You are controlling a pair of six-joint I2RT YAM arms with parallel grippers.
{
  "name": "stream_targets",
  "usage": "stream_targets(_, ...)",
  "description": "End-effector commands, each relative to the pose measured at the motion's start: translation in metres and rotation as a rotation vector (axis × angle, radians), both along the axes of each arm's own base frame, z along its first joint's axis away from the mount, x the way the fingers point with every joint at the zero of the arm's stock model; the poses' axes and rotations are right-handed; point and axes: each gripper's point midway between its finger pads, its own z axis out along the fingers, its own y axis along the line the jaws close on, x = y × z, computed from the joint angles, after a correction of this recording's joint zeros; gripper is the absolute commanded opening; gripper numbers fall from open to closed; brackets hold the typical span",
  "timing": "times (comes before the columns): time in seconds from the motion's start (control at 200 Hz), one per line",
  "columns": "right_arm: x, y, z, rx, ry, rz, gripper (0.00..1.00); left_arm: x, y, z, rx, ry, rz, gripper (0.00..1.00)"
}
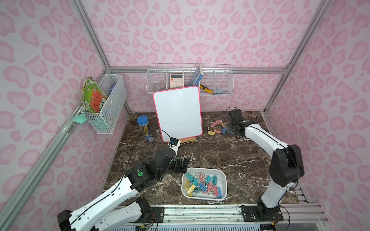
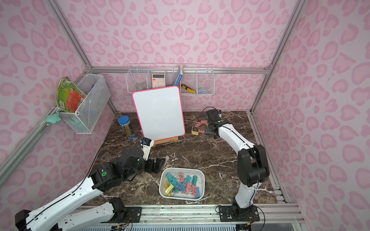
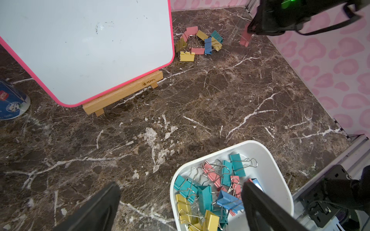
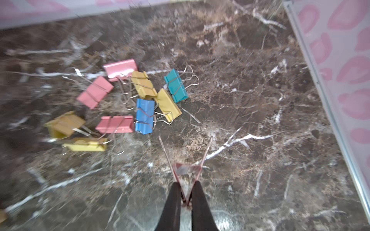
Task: Put the binder clips in the storage box
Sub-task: Pick up the binder clip at the center of the board, then place the binder clip in the storage box.
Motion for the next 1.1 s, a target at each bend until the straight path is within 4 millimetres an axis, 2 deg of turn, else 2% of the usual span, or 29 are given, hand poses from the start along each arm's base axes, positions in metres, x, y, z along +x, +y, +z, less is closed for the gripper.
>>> stream_targets(0.0,-0.054,0.033,0.027,0.113,-0.024,0.129,0.05,0.013,0.004,0.008,-0.014,-0.032,0.06,0.99)
stream_targets(0.075,-0.109,0.075,0.039,0.236,-0.026,0.306,0.06,0.021,0.007,0.006,-0.018,-0.035,0.101,0.99)
stream_targets(0.125,-0.147,0.096,0.039,0.309,0.009,0.38,0.07,0.026,0.009,0.007,-0.03,-0.042,0.124,0.99)
stream_targets(0.245,-0.227,0.119,0.019,0.382,0.136,0.454,0.08,0.038,0.006,0.006,-0.06,-0.044,0.152,0.99)
stream_targets(0.31,-0.261,0.126,0.0,0.398,0.217,0.494,0.08,0.042,0.001,0.006,-0.075,-0.039,0.144,0.99)
stream_targets(0.4,-0.295,0.124,-0.03,0.368,0.336,0.517,0.11,0.047,-0.008,0.007,-0.077,-0.025,0.12,0.99)
stream_targets(0.51,-0.315,0.109,-0.062,0.275,0.421,0.494,0.13,0.049,-0.014,0.007,-0.068,-0.012,0.105,0.99)
stream_targets(0.595,-0.314,0.1,-0.072,0.218,0.422,0.476,0.13,0.049,-0.015,0.006,-0.068,-0.009,0.102,0.99)
stream_targets(0.66,-0.313,0.106,-0.077,0.226,0.417,0.501,0.15,0.048,-0.014,0.005,-0.07,-0.007,0.103,0.99)
stream_targets(0.745,-0.312,0.122,-0.073,0.265,0.407,0.552,0.41,0.047,-0.012,0.004,-0.073,-0.003,0.111,0.99)
stream_targets(0.815,-0.299,0.13,-0.058,0.266,0.348,0.557,0.58,0.045,-0.01,0.002,-0.077,-0.005,0.114,0.99)
stream_targets(0.865,-0.282,0.13,-0.041,0.252,0.279,0.523,0.64,0.045,-0.01,0.003,-0.081,-0.008,0.114,0.99)
stream_targets(0.975,-0.227,0.125,0.003,0.26,0.107,0.47,0.65,0.043,-0.012,0.004,-0.088,-0.009,0.095,0.99)
stream_targets(1.095,-0.14,0.094,0.036,0.332,-0.026,0.352,0.64,0.039,-0.018,0.009,-0.098,-0.017,0.045,0.99)
